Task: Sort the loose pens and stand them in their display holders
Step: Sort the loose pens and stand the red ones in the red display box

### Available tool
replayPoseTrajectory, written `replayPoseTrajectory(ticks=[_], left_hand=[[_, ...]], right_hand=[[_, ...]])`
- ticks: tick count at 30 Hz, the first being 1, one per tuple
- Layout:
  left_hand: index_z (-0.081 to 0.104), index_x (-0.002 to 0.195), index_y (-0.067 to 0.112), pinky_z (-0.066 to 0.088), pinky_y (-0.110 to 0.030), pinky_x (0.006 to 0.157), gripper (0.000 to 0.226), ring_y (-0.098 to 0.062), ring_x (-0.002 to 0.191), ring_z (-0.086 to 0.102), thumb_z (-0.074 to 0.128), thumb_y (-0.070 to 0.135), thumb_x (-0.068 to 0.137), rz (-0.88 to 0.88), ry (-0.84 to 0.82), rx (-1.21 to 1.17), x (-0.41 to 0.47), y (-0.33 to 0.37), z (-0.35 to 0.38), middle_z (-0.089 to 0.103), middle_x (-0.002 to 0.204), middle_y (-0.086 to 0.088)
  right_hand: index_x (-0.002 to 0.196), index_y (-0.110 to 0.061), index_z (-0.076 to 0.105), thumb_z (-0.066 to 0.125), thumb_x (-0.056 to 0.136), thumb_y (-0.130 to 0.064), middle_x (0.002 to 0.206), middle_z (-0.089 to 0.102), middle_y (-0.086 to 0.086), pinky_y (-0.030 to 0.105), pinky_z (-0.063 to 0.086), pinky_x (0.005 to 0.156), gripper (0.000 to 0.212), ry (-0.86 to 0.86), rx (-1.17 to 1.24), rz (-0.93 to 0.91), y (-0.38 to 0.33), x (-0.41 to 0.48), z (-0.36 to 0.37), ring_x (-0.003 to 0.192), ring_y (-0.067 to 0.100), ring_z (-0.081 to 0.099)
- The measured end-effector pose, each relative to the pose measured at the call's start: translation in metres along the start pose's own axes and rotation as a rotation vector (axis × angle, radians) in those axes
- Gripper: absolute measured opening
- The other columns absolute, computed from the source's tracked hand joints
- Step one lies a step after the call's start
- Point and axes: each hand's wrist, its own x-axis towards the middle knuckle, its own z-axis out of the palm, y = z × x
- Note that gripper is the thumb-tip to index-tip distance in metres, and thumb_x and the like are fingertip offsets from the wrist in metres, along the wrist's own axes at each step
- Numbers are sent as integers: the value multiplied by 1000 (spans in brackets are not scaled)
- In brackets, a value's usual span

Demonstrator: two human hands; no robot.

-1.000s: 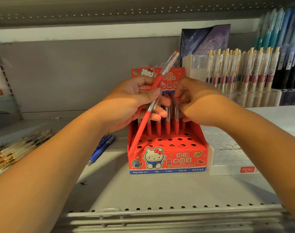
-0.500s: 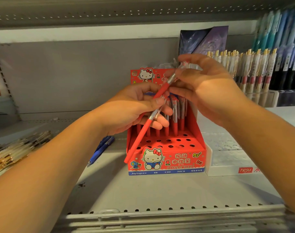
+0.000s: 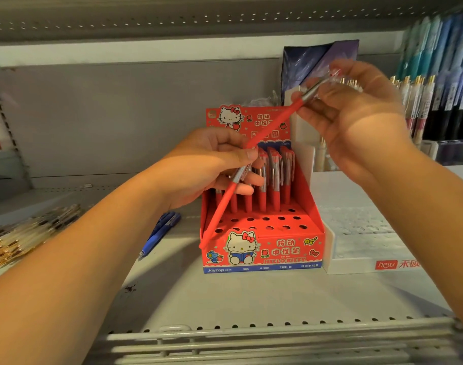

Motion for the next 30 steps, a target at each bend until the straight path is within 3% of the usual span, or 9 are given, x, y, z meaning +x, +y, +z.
replayPoseTrajectory(ticks=[5,9,12,16,21,27,30], left_hand=[[64,94,7,59,-32,55,6,-27,81,75,65,3,90,28,52,-36,1,1,-2,69,87,-11],[69,87,12,59,-32,59,9,-23,74,73,66,3,88,92,114,-59,4,1,-4,69,77,-5],[70,84,16,57,-28,63,13,-15,69,68,67,4,88,148,162,-4,5,1,-5,70,75,0],[69,89,13,54,-27,56,9,-11,62,65,67,5,89,175,212,14,4,3,-5,70,73,1],[69,91,13,55,-28,56,7,-11,65,64,69,6,89,181,223,34,4,1,-3,69,79,-2],[70,93,12,55,-27,56,7,-12,68,66,70,8,88,176,219,37,4,1,-4,70,80,-3],[71,91,15,55,-28,56,7,-10,68,66,70,9,88,182,224,58,4,0,-4,69,79,-1]], right_hand=[[109,-11,58,44,93,15,85,68,10,31,58,65,34,28,-87,-73,-6,5,-5,73,25,71],[111,-13,60,49,90,19,100,65,20,38,62,65,40,-184,-539,-161,-2,-4,-10,81,25,71],[104,-21,60,50,92,16,94,61,7,44,61,69,41,-293,-712,-108,5,-11,-15,81,27,69],[91,-29,60,47,92,17,87,57,3,39,59,62,47,-304,-703,-21,9,-11,-16,78,32,64],[91,-40,59,51,92,12,99,62,7,50,60,72,53,-334,-847,-38,13,-10,-20,87,34,69],[88,-32,64,51,89,15,88,58,4,46,62,65,49,-346,-893,70,19,-8,-23,82,30,66],[96,-21,72,55,88,12,91,64,1,34,62,69,38,-304,-1016,10,21,-8,-23,81,24,65]])
